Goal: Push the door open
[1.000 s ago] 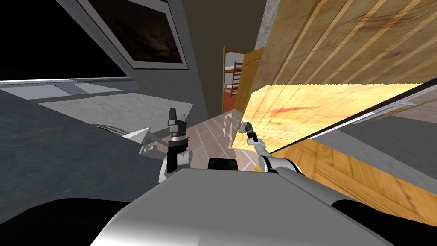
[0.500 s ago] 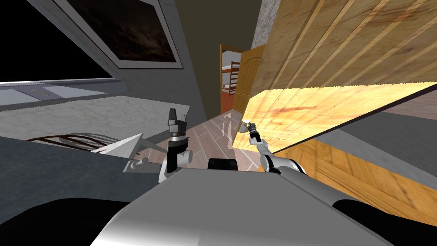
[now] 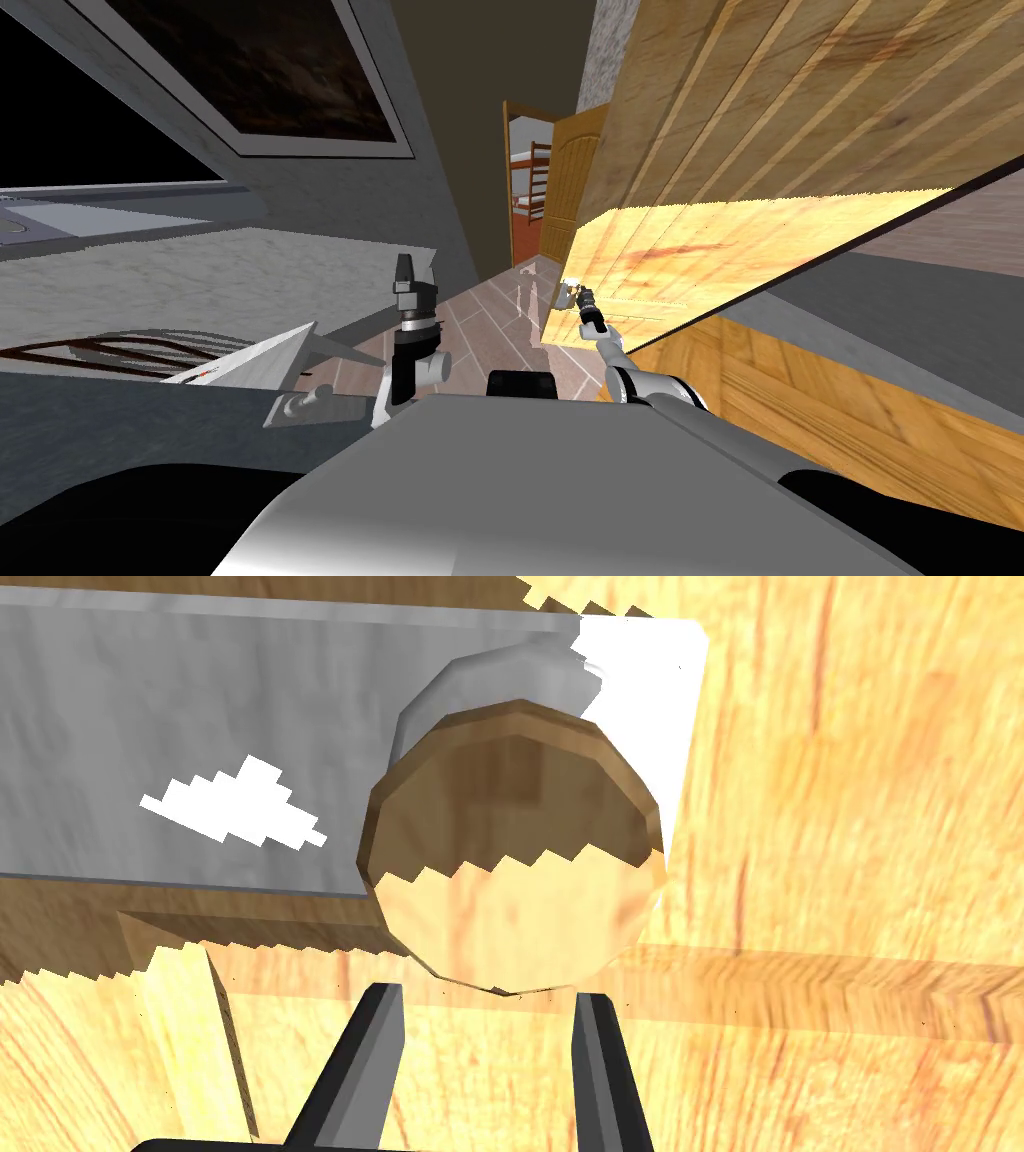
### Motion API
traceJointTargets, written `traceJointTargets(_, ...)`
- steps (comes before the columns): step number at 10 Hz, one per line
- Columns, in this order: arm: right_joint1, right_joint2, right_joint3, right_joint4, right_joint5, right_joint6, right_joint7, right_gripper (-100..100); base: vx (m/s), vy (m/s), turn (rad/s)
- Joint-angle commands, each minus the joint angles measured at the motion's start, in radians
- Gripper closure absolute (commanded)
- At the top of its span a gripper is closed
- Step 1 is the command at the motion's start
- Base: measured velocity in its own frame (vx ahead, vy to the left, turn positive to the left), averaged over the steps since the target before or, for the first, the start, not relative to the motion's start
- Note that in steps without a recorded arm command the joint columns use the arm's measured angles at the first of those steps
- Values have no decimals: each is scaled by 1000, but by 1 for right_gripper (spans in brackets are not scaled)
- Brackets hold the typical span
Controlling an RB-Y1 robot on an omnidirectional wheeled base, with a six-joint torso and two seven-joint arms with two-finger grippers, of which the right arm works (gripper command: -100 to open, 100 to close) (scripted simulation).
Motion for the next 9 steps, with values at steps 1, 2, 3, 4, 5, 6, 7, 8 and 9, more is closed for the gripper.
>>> traceJointTargets(1,-26,10,1,39,2,-14,14,-100,-60,-28,-121)
traceJointTargets(2,-32,50,15,29,12,-7,37,-100,-88,-29,-270)
traceJointTargets(3,-32,50,15,29,12,-7,37,-100,-76,-21,-142)
traceJointTargets(4,-36,72,22,23,17,-3,49,-100,-54,-18,-103)
traceJointTargets(5,-39,94,30,17,22,1,61,-100,-66,-22,-206)
traceJointTargets(6,-39,94,30,17,22,1,61,-100,-47,-12,-75)
traceJointTargets(7,-43,117,38,11,27,5,74,-100,-41,-16,-143)
traceJointTargets(8,-43,117,38,11,27,5,74,-100,-35,-8,-58)
traceJointTargets(9,-43,117,38,11,27,5,74,-100,-15,-2,17)
